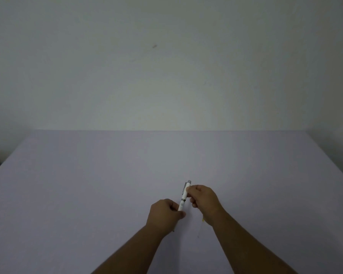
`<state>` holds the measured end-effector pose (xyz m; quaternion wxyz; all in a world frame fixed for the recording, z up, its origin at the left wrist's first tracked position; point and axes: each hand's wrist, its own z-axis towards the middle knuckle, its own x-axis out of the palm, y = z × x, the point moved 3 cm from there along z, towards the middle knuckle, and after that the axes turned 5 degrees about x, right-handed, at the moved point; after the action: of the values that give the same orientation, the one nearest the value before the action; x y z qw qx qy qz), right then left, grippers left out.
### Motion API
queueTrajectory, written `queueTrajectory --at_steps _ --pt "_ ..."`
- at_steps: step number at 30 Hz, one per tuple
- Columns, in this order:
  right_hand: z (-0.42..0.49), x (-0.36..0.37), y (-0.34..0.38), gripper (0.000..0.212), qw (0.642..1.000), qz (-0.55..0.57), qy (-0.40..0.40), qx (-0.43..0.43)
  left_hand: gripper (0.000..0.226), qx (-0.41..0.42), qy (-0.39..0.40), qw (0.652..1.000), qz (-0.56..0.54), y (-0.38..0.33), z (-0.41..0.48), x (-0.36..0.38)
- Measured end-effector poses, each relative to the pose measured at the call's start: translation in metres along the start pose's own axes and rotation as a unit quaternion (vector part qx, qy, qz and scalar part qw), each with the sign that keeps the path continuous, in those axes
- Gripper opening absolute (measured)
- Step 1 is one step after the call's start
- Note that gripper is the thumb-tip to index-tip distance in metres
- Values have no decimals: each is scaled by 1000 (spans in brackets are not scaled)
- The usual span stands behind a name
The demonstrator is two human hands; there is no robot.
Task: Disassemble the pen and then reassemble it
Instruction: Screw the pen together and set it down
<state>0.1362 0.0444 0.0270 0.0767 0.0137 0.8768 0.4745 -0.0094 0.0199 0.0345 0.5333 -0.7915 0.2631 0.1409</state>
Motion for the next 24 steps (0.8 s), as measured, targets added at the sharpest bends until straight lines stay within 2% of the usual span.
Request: queueTrajectory --at_steps 6,11,18,21,24 --pt "-4 -4 4 18 1000 -12 21 -6 14 4 2 1000 -2 -4 2 0" --pt "-3 -7 8 18 999 -2 39 -12 12 -6 9 999 -50 -7 4 3" --pt "2 -9 5 16 999 -16 26 -17 13 -16 11 998 -67 -4 8 10" --pt "7 -9 0 16 997 -77 -12 -24 14 -32 1 997 -63 3 13 14" --pt "9 -17 -10 26 965 -233 -113 -42 15 -45 -4 998 -54 13 18 20"
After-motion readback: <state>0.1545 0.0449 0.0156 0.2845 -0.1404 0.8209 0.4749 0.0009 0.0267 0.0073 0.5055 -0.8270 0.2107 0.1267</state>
